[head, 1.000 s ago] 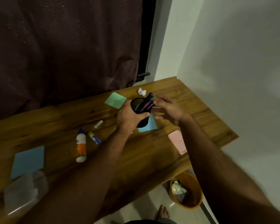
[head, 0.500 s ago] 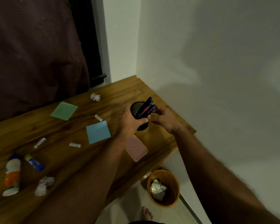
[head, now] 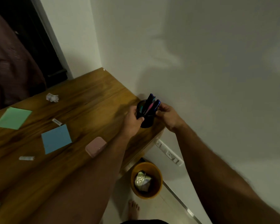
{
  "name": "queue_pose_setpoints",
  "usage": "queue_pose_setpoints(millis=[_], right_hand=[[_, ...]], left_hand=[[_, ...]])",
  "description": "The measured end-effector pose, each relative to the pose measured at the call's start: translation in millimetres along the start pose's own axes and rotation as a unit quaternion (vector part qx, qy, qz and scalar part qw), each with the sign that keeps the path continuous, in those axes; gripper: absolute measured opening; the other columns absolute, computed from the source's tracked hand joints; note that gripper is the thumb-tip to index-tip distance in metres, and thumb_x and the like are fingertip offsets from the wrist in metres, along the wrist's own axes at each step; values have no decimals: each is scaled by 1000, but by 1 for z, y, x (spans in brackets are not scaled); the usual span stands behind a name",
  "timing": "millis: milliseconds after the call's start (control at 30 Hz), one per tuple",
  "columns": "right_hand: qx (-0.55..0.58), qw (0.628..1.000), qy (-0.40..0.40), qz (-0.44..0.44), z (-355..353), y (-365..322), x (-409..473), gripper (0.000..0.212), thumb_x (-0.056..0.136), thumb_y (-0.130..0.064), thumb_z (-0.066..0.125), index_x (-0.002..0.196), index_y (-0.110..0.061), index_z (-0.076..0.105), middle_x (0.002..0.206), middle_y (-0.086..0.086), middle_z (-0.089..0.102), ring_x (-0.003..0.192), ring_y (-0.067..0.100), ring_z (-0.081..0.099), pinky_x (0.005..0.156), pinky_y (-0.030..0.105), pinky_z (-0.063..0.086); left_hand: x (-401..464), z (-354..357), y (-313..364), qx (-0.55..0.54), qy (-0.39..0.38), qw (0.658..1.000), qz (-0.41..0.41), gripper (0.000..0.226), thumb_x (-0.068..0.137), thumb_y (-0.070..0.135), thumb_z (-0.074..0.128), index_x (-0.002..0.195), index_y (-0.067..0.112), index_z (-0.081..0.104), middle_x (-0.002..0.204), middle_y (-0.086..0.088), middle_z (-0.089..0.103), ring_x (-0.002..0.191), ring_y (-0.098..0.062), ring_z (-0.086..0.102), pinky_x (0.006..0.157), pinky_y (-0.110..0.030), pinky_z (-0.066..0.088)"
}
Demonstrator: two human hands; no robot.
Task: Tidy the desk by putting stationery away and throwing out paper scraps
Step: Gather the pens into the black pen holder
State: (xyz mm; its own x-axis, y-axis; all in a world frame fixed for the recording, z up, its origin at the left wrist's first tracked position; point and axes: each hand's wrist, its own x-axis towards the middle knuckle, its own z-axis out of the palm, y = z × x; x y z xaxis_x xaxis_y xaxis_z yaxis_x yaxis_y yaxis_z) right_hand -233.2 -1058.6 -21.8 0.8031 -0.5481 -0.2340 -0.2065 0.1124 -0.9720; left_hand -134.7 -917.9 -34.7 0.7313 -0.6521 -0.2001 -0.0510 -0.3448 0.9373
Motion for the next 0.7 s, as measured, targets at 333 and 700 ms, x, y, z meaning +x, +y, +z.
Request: queue_pose_setpoints(millis=[333,700], right_hand=[[18,995,99,-16,-10,5,-8,40,91,16,36,114,0,65,112,19,68,102,30,67,84,33,58],[-62,950,305,41,0,32,-15,21,98,-16,53,93,-12,73,91,10,73,84,26,71,79,45,60]], left_hand=[[3,24,-4,23,10,1000,10,44,86,13,66,124,23,46,125,1,53,111,-18,58,87,-42,58],[-11,32,8,45,-14,999,14,50,93,8,59,139,12,39,139,-5,48,126,-21,49,96,-27,46]])
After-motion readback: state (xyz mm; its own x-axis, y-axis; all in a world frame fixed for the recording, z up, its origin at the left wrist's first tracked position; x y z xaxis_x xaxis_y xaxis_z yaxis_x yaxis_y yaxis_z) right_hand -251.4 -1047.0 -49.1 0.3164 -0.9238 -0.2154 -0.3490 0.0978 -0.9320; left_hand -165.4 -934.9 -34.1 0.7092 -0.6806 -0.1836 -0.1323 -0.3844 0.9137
